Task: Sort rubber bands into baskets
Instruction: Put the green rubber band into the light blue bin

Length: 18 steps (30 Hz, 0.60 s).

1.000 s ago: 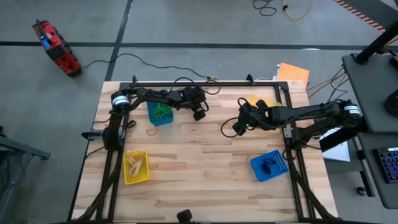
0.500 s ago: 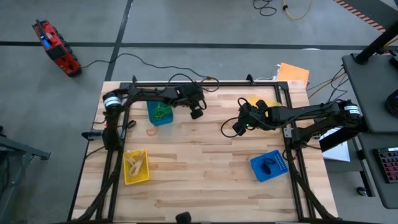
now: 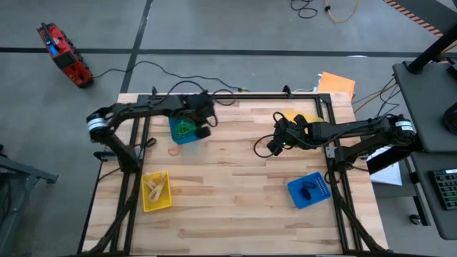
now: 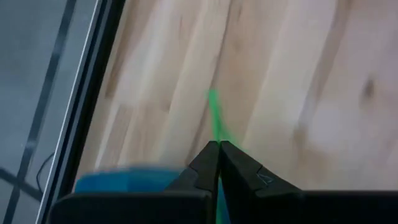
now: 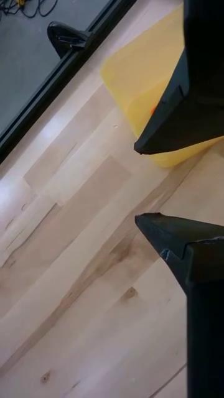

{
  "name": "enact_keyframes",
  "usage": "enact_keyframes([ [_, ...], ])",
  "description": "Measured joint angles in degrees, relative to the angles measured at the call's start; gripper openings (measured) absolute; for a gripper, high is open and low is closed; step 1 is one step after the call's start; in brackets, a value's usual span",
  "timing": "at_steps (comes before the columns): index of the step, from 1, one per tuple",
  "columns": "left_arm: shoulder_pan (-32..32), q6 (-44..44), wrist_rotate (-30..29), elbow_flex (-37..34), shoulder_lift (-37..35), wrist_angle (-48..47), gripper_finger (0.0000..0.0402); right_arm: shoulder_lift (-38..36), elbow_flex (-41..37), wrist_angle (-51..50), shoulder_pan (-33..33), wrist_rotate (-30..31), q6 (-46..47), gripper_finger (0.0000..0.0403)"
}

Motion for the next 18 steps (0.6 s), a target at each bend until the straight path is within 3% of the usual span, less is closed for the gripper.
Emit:
enact_keyframes([
  [10,1.28,-3.99,-0.45,-12.61,-18.0,-6.75,0.0,0.0,-0.04,1.38,0.0,0.04,-0.61,0.0162],
  [18,1.88,-4.63,-0.48,-21.21,-24.3,-6.83,0.0,0.0,-0.04,1.99,0.0,0.04,-0.59,0.0161],
])
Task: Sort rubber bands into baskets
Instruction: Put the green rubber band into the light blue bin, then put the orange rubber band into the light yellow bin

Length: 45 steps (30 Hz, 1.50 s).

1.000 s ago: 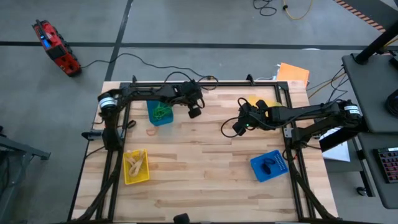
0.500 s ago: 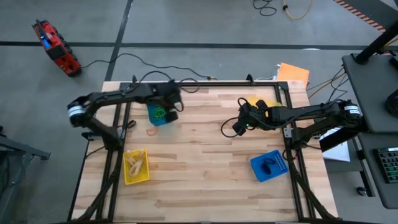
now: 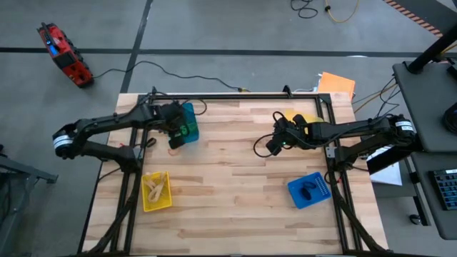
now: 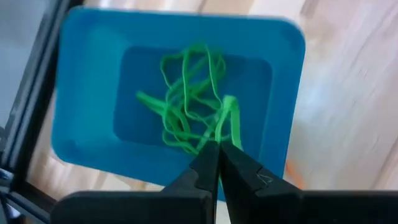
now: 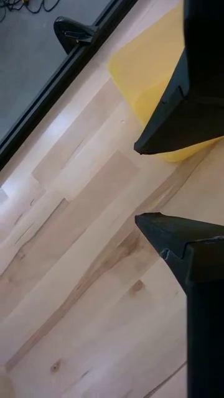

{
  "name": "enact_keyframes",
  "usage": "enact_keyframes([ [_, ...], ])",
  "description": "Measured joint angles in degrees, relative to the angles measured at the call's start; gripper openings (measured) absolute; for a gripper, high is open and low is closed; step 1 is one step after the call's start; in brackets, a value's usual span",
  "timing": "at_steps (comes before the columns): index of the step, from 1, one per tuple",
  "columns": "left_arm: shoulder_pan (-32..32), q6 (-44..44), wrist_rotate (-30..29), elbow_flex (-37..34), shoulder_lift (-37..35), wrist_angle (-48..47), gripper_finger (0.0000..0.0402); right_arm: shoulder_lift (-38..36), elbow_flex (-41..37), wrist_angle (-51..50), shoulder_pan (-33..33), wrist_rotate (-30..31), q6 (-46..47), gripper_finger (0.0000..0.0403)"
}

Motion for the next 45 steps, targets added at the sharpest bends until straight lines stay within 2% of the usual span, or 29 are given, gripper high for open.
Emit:
enact_keyframes([
  [9,0.02,0.04,-0.45,-2.66,0.04,4.78,0.0,0.0,0.0,0.74,0.0,0.0,0.07,0.0167],
  [11,0.02,0.11,-3.7,-2.66,0.04,5.14,0.0,0.0,0.0,0.74,0.0,-0.02,0.35,0.0169],
  [15,0.04,0.08,-16.07,-2.66,0.06,6.32,0.0002,0.0,0.0,0.76,-0.01,-0.02,0.74,0.0171],
  [17,0.1,0.17,-19.48,-2.66,0.06,7.37,0.001,0.0,0.0,0.76,0.0,-0.03,0.74,0.0171],
  [23,0.46,2.71,-14.71,-2.66,0.33,8.58,0.0044,0.0,0.0,0.78,0.0,-0.04,0.72,0.0173],
  [32,0.81,1.2,-16.87,-2.66,0.41,10.82,0.0095,0.0,-0.15,0.76,0.0,-0.07,0.63,0.0175],
  [35,0.29,-1.37,-12.53,-2.64,0.1,8.76,0.0109,0.0,-0.38,0.78,-0.01,-0.07,0.63,0.0175],
  [41,-1.52,-12.81,6.34,3.47,0.13,-6.21,0.0116,0.0,-0.48,1.15,-0.01,-0.09,0.61,0.0176],
  [45,-5.68,-18.02,9.01,7.36,0.08,-15.0,0.0115,0.01,-0.48,1.19,-0.02,-0.07,0.61,0.0177],
])
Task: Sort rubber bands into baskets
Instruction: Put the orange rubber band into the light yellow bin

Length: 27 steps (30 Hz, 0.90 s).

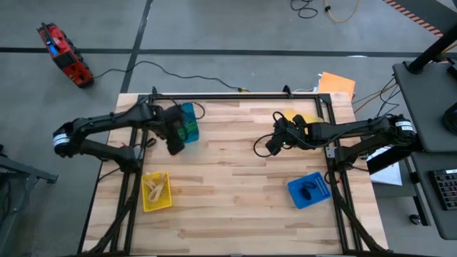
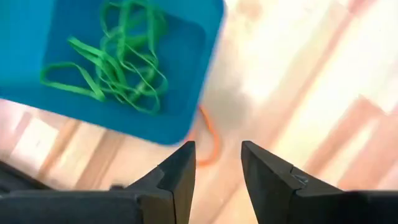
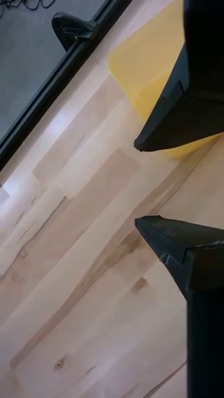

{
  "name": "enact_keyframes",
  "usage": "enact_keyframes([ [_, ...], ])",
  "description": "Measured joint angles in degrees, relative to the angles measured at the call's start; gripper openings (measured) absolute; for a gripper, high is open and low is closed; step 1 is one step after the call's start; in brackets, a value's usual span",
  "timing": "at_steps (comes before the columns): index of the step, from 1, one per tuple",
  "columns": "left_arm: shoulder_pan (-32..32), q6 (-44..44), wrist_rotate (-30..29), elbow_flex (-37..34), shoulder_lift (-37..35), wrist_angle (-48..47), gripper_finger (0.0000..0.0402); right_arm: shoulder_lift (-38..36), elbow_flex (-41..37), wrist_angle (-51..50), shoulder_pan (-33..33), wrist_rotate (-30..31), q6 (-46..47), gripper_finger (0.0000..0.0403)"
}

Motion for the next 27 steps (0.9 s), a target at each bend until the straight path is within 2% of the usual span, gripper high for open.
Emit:
enact_keyframes([
  [6,-7.93,-2.93,0.78,-0.58,0.0,-3.21,0.0114,0.01,-0.02,0.63,0.0,0.01,-0.26,0.0178],
  [12,-19.77,-8.16,0.8,-2.34,0.02,-2.99,0.0114,0.01,-0.02,0.76,0.0,0.01,-1.05,0.0178],
  [18,-29.42,-18.44,-6.43,-4.32,0.02,1.05,0.0114,0.01,-0.02,0.83,0.0,0.01,-1.7,0.0178],
  [20,-30.73,-21.87,-8.77,-5.34,0.02,0.95,0.0114,0.01,-0.04,1.04,0.0,0.01,-2.41,0.0178],
  [23,-30.88,-26.1,-8.76,-7.04,0.02,1.06,0.0114,0.01,-0.04,1.28,0.0,0.01,-2.93,0.0178],
  [27,-30.88,-26.51,-8.74,-10.43,-0.14,3.18,0.0114,0.01,-0.04,1.31,0.01,0.01,-3.02,0.0178],
])
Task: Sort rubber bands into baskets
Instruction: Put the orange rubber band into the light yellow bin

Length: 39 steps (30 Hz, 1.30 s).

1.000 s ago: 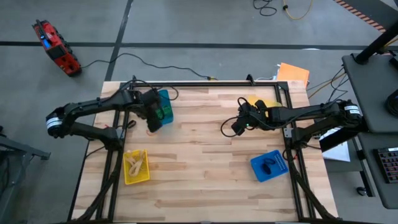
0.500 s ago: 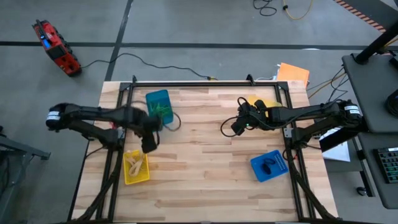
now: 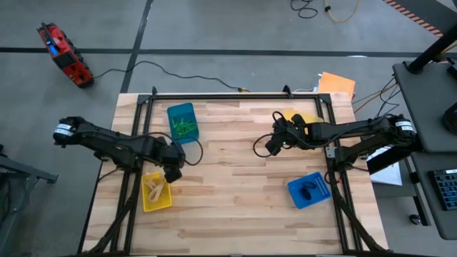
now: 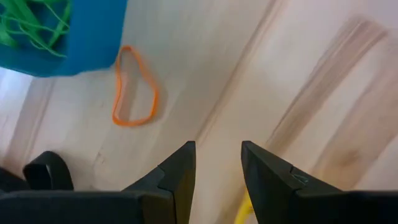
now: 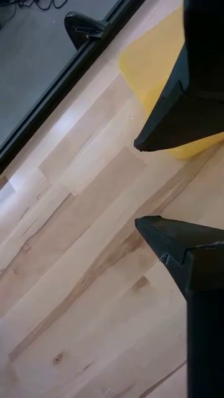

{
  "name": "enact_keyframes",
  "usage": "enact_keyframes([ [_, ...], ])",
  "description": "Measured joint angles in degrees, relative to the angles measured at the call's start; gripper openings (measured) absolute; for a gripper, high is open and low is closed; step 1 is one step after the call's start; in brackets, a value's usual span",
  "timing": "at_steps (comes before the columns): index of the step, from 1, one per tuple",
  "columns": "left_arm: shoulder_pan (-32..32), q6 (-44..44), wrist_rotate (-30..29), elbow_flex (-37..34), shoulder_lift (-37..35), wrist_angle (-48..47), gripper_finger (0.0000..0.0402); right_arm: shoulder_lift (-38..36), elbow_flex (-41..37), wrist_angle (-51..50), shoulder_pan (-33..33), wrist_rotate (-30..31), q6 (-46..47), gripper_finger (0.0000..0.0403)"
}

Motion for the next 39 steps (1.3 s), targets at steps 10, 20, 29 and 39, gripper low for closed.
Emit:
enact_keyframes([
  [10,2.66,8.8,-0.36,-8.13,-2.95,9.48,0.0114,0.0,0.0,0.01,0.01,-0.09,0.0,0.0178],
  [20,4.85,9.26,-1.84,-7.87,-2.63,11.86,0.0114,0.0,0.0,0.18,0.01,-0.11,0.0,0.0178],
  [29,7.27,4.71,-4.23,-8.09,2.22,12.52,0.0114,0.0,0.0,0.27,0.01,-0.11,0.0,0.0178],
  [39,11.73,2.22,-5.46,-8.05,7.23,15.18,0.0114,0.0,-0.76,0.3,0.01,-0.17,0.0,0.0178],
])
